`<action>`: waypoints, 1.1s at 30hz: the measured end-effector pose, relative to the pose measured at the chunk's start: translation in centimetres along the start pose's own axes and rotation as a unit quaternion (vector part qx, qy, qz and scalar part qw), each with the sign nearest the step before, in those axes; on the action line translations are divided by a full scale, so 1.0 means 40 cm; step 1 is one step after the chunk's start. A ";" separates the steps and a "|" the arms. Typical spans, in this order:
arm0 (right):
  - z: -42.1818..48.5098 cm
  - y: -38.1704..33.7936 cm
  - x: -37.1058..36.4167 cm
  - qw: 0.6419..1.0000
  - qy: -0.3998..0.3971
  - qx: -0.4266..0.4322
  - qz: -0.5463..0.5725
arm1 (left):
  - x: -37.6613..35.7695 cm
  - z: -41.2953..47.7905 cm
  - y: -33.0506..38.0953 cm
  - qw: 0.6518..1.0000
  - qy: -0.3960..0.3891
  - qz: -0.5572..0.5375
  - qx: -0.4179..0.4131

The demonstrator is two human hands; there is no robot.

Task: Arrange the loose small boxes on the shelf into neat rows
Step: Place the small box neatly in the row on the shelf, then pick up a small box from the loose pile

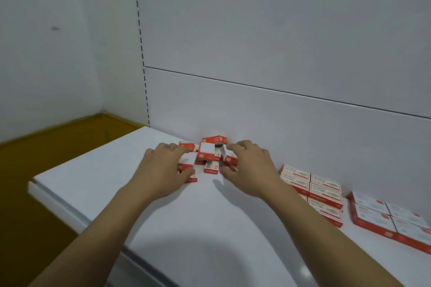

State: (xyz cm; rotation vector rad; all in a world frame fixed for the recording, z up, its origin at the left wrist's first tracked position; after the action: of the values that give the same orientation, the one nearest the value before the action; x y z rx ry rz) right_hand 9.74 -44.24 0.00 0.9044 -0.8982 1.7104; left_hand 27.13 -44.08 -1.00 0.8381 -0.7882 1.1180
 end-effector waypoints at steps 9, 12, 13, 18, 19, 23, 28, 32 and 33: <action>0.078 -0.106 -0.112 0.999 -0.021 -0.039 -0.016 | 0.025 -0.007 -0.098 1.000 0.017 -0.011 0.009; 0.098 -0.110 -0.129 0.997 -0.006 -0.068 -0.028 | 0.008 0.001 -0.106 1.000 0.000 -0.012 0.006; 0.103 -0.110 -0.133 0.996 -0.002 -0.079 -0.031 | 0.003 0.007 -0.106 1.000 -0.005 -0.014 0.004; 0.119 -0.110 -0.152 0.991 0.019 -0.126 -0.032 | -0.016 0.036 -0.103 0.999 -0.010 -0.029 -0.016; 0.123 -0.108 -0.158 0.990 0.021 -0.134 -0.032 | -0.020 0.040 -0.102 0.999 -0.011 -0.036 -0.019; 0.132 -0.101 -0.163 0.986 0.048 -0.161 -0.011 | -0.028 0.053 -0.090 0.997 -0.006 -0.060 -0.045; 0.107 -0.082 -0.144 0.981 0.061 -0.180 0.035 | -0.052 0.060 -0.076 0.993 0.001 -0.099 -0.068; 0.052 -0.026 -0.084 0.977 0.053 -0.177 0.104 | -0.068 0.074 -0.026 0.987 -0.006 -0.133 -0.094; 0.034 -0.003 -0.065 0.974 0.053 -0.182 0.120 | -0.068 0.078 -0.003 0.984 -0.004 -0.146 -0.104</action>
State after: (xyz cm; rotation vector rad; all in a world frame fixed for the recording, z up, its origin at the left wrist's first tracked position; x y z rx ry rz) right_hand 10.76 -46.45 -1.64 0.4699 -1.2379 1.6988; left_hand 26.20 -48.02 -1.94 0.7547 -0.7462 0.7585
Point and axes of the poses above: each hand's wrist, its own z-axis towards the middle knuckle, its own x-axis out of the back of the hand, y = z × x, the point moved 9 cm from there along z, towards the middle knuckle, and after that the axes turned 11 degrees about y, right-handed, at the moved point
